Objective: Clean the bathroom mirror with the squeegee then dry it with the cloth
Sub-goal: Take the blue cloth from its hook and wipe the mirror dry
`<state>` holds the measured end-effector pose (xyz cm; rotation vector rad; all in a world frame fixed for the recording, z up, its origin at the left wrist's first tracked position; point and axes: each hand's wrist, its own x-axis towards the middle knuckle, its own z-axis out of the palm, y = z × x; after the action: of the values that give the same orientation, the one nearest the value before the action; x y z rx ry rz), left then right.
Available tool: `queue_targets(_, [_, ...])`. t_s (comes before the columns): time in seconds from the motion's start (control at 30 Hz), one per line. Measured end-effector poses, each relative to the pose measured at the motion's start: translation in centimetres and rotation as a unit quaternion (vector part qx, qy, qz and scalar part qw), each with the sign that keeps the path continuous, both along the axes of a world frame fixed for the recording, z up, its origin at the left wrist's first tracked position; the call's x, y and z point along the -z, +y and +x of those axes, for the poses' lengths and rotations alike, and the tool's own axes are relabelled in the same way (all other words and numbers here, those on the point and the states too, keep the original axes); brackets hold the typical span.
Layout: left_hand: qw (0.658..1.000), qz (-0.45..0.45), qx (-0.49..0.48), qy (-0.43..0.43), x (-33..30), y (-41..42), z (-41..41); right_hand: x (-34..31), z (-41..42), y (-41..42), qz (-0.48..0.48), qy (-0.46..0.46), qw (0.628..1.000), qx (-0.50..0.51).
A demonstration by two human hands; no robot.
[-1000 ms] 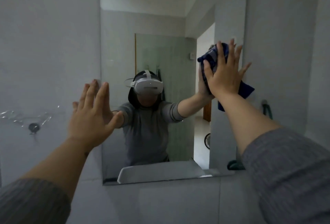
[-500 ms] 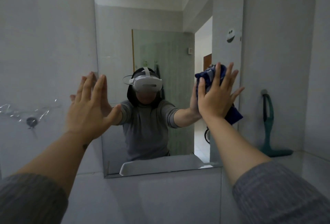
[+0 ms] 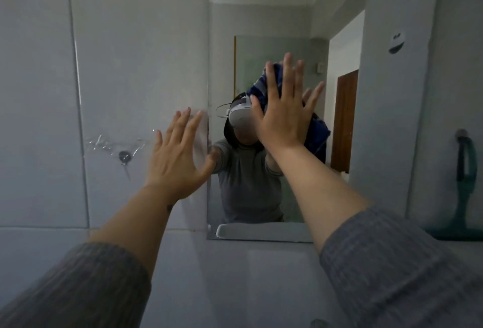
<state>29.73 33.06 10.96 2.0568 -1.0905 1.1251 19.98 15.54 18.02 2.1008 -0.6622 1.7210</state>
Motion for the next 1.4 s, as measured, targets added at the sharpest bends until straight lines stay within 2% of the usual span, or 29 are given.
queue_targets(0.23, [0.999, 0.008, -0.027, 0.021, 2.3, 0.4, 0.0, 1.2, 3.6, 4.5, -0.098, 0.108, 0.989, -0.012])
queue_targets(0.37, [0.999, -0.02, -0.031, 0.035, 3.2, 0.7, -0.4, 3.9, 3.5, 4.2, -0.177, 0.17, 0.969, 0.003])
queue_targets(0.5, [0.998, -0.009, -0.041, 0.037, 3.8, 0.3, -0.9, 6.8, 1.5, 2.0, -0.19, 0.19, 0.963, 0.008])
queue_targets(0.73, [0.997, 0.052, -0.037, -0.038, 4.6, -3.5, -4.3, 7.6, -4.5, -4.3, -0.086, 0.129, 0.988, 0.009])
queue_targets(0.97, [0.995, 0.058, -0.034, -0.078, 4.9, -6.2, -5.8, 7.9, -9.5, -10.2, 0.019, 0.046, 0.998, 0.036])
queue_targets(1.2, [0.997, 0.051, -0.012, -0.062, 5.8, -7.0, -5.1, 11.6, -12.0, -14.0, 0.166, -0.075, 0.983, 0.04])
queue_targets(1.4, [0.996, 0.06, -0.012, -0.059, 5.8, -7.0, -4.7, 15.3, -11.5, -13.6, 0.218, -0.125, 0.967, 0.03])
